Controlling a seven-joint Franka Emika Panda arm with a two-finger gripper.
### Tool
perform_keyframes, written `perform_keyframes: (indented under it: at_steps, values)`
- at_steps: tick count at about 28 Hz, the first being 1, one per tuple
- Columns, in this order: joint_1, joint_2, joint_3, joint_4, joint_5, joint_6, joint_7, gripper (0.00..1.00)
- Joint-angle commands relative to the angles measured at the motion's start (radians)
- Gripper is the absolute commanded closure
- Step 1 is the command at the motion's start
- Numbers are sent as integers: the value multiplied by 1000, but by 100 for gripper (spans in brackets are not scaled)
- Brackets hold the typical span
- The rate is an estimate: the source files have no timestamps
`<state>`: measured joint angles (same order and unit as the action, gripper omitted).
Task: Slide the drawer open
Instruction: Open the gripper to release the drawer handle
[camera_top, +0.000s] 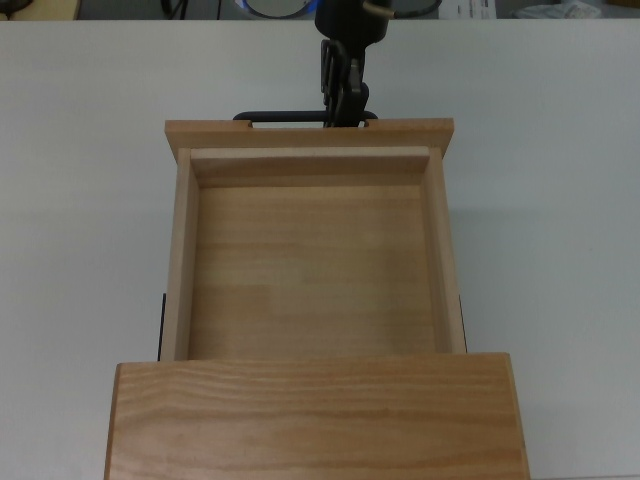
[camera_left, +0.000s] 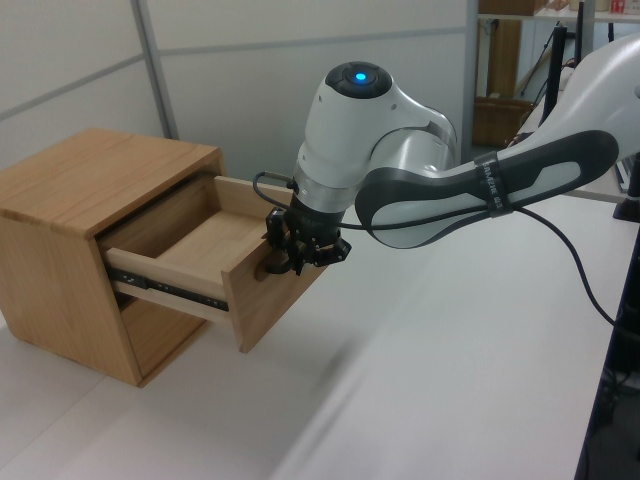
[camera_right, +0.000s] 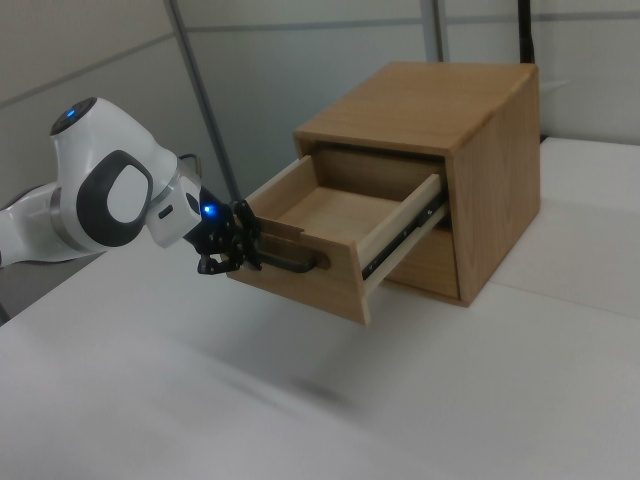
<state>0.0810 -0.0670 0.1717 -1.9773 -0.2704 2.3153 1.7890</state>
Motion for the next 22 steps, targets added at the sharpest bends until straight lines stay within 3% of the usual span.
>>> perform_keyframes:
  at_steps: [1,3,4,9,10,11,22]
  values:
    - [29,-85,-1,-48,37,-120,-77,80]
    - [34,-89,-1,-48,42,-120,-80,57]
    - [39,-95,-1,-48,48,-120,-82,39]
    - [45,-108,-1,-46,59,-135,-89,14]
    - [51,-111,-1,-46,59,-142,-89,4]
    - [51,-112,-1,-44,60,-142,-89,0]
    - [51,-134,-4,-21,62,-142,-103,0]
